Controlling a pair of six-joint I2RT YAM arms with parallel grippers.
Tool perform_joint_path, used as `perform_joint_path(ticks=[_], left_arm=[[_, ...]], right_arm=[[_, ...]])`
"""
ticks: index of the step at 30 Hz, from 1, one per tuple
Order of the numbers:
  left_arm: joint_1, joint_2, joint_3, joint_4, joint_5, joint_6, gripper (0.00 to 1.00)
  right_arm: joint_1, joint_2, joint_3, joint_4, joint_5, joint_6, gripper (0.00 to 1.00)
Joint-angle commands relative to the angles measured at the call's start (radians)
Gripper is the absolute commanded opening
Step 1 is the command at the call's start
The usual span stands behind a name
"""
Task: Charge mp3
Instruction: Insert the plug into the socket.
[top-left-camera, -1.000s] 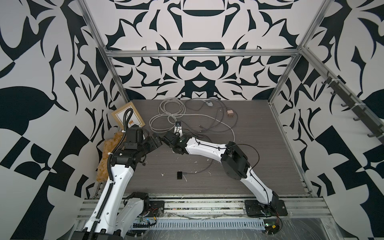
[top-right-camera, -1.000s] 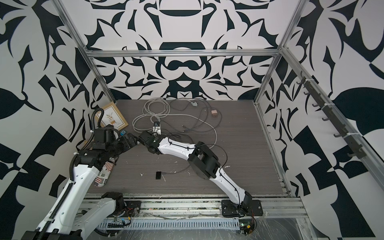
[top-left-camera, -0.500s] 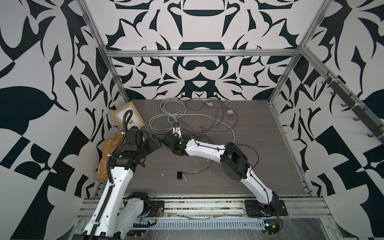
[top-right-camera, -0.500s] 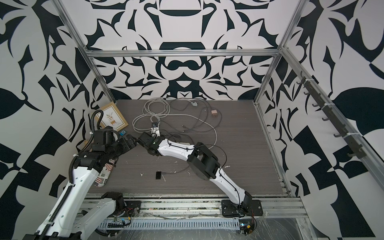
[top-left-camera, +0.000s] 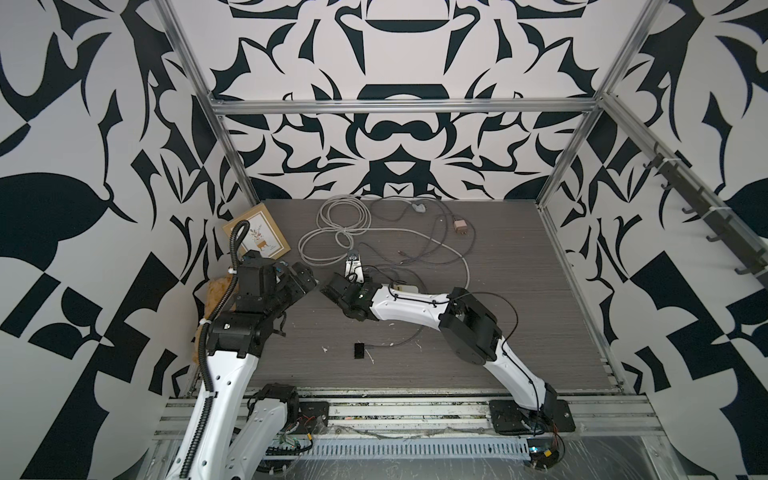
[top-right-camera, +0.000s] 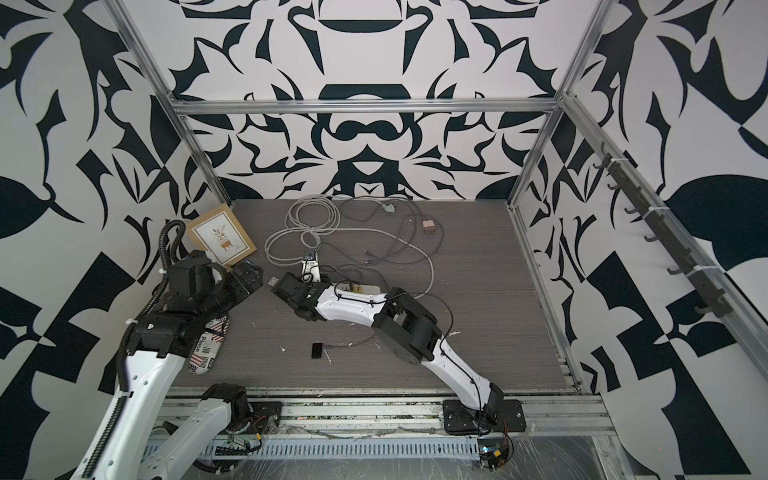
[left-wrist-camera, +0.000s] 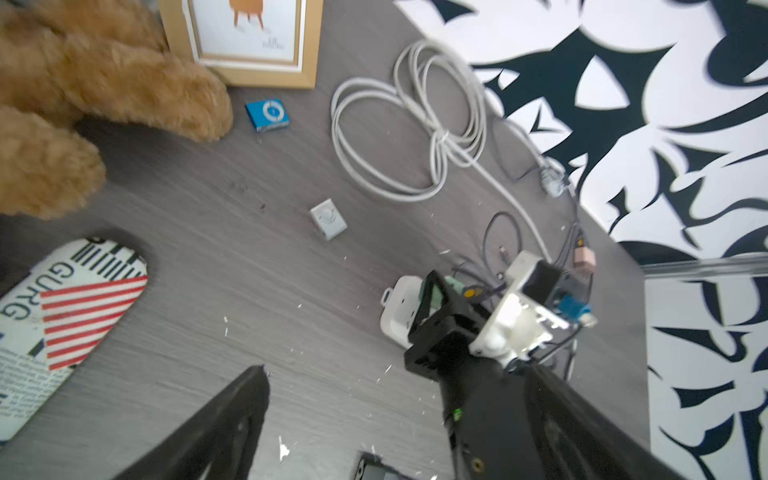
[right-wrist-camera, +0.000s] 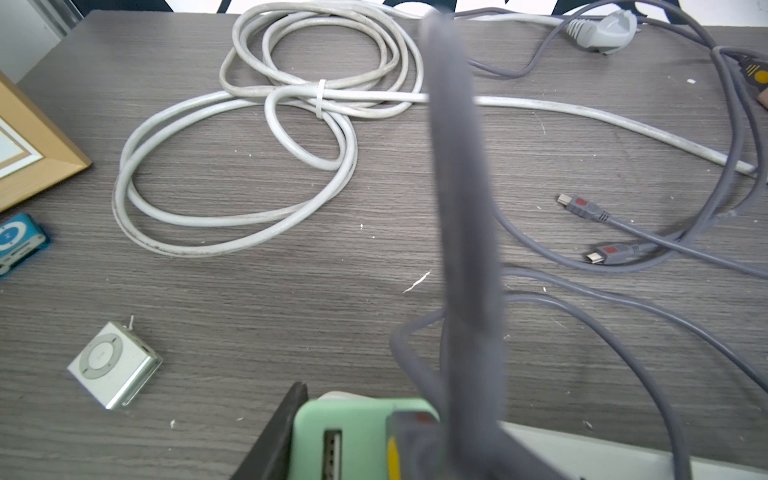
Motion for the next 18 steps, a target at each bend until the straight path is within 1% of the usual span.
perform_joint_path(ticks=[1,4,8,11,14,17,18], left_arm=[[0.008,-0.020,0.092,-0.044,-0.034,-0.043,0.99],[0.008,-0.015,0.144,-0.057,-0.013,-0.042,1.00],[0.009,-0.021,0.158,-0.061,0.014,-0.046,1.00],[0.008,-0.047,0.115,-0.044,0.023,-0.058,1.00],[0.009,-0.081,0.055,-0.018,0.038,-0.077,1.00],[0.009,-0.115,-0.009,0.013,0.054,-0.096,0.99],[0.009,-0.124,-0.027,0.020,0.055,-0.104,0.99]], right_arm=[[0.033,0.072,-0.073,-0.142,-0.168,0.018,0.00],[0.035,0.065,-0.103,-0.109,-0.193,0.021,0.00],[0.044,0.076,-0.115,-0.115,-0.221,0.029,0.00],[0.046,0.057,-0.171,-0.068,-0.242,0.053,0.00],[0.046,0.061,-0.171,-0.079,-0.244,0.062,0.00],[0.045,0.060,-0.198,-0.043,-0.263,0.052,0.00],[0.045,0.070,-0.183,-0.068,-0.265,0.045,0.00]])
